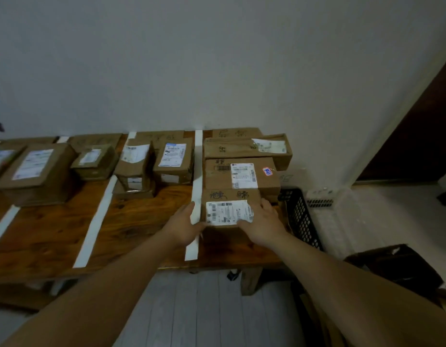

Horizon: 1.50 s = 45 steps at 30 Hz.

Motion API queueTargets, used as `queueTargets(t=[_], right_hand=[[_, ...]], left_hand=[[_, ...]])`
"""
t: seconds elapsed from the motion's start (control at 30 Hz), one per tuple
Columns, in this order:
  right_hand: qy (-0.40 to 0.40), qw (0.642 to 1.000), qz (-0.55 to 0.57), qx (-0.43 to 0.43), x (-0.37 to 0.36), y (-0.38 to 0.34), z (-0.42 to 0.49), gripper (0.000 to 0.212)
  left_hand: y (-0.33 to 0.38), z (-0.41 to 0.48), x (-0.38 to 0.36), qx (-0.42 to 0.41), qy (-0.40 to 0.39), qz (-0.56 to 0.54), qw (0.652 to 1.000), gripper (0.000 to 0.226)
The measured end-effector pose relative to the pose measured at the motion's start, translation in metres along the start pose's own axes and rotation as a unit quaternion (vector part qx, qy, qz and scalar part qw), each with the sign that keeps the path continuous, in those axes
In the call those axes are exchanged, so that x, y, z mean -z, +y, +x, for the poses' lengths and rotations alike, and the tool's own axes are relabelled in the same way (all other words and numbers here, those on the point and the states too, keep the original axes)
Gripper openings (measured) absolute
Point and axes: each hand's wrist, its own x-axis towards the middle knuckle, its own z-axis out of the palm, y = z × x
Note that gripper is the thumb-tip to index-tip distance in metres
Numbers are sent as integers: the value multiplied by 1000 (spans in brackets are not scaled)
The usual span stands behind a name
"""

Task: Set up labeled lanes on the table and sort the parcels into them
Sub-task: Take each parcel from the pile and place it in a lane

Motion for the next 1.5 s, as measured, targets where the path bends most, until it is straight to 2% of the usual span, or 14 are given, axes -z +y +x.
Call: queueTargets(t=[0.13,0.27,0.4,0.57,0.7,0.8,0.97,1.1,1.23,1.33,1.5], right_hand=[[-11,998,-9,59,12,-74,9,66],[-26,990,-34,137,-6,-175,12,65],[-36,978,-46,199,-48,-296,5,63],[-52,957,-29,283,-118,-443,-23,51],[-66,937,-34,342,-167,-540,-44,46],[-79,930,-43,357,-198,-603,-49,50],[-98,911,-68,396,-243,-695,-38,54],[-96,895,-88,427,-277,-775,-11,58],[-68,843,-166,508,-318,-862,25,57],[-95,820,-214,521,-357,-925,49,65],[-118,816,-220,521,-418,-1015,80,71]], left_hand=[[-19,-27,70,23,59,65,996,72],[-64,-71,159,40,121,44,991,69],[-137,-128,248,72,188,45,978,67],[-243,-202,354,112,269,-8,957,69],[-317,-254,427,146,296,-36,943,74],[-362,-282,476,178,321,-33,929,77],[-419,-300,539,214,376,-75,898,74],[-460,-296,596,232,406,-55,882,73],[-504,-286,665,228,416,-40,879,72],[-542,-282,712,245,403,-13,882,72],[-604,-283,780,267,421,-12,867,75]])
